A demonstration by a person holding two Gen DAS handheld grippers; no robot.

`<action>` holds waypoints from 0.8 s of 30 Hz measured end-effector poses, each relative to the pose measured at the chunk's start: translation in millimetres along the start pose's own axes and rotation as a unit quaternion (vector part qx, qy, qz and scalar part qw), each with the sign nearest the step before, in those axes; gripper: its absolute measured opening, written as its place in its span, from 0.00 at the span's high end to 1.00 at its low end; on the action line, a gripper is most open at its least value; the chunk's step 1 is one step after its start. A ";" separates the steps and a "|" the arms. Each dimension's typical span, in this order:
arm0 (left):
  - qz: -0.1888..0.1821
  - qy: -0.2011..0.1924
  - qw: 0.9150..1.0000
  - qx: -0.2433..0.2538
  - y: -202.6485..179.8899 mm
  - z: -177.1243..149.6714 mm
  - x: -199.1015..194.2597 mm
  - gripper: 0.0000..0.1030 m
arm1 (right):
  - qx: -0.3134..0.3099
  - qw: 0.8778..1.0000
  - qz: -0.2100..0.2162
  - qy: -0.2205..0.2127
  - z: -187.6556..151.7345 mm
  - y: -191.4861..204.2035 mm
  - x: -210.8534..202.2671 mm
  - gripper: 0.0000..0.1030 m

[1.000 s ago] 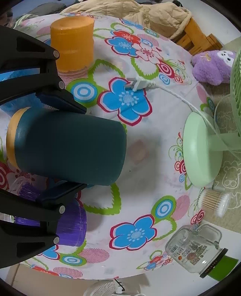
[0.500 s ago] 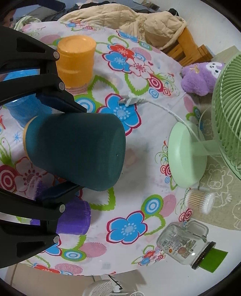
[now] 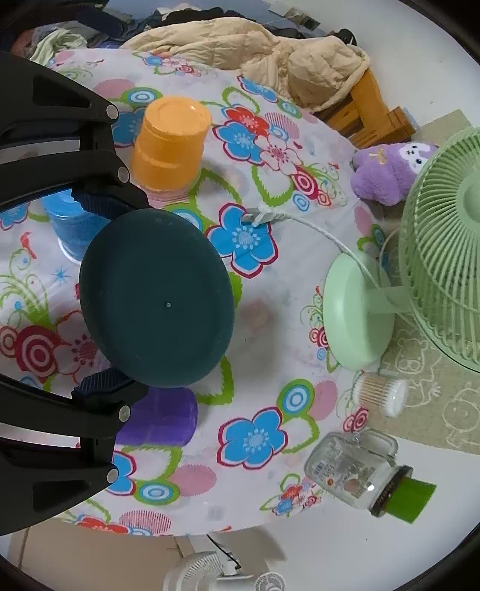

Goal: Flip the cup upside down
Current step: 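Lift the teal cup with the right gripper and rotate its bottom upward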

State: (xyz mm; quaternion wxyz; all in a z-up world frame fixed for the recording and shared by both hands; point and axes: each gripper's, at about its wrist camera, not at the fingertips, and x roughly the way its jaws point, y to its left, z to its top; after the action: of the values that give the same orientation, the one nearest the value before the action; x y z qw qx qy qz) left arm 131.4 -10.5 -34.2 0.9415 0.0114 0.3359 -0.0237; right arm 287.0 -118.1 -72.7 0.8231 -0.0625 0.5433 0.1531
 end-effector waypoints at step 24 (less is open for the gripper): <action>-0.011 -0.011 1.000 -0.004 -16.1 -27.8 -49.2 0.00 | -0.036 0.998 -0.001 -0.043 -71.2 12.3 -87.1 0.34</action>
State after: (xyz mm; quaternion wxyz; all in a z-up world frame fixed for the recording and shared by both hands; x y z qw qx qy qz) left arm 74.9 -23.6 -24.7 0.9448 0.0036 0.3260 -0.0326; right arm 189.1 -141.7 -21.0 0.8430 -0.0862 0.5015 0.1741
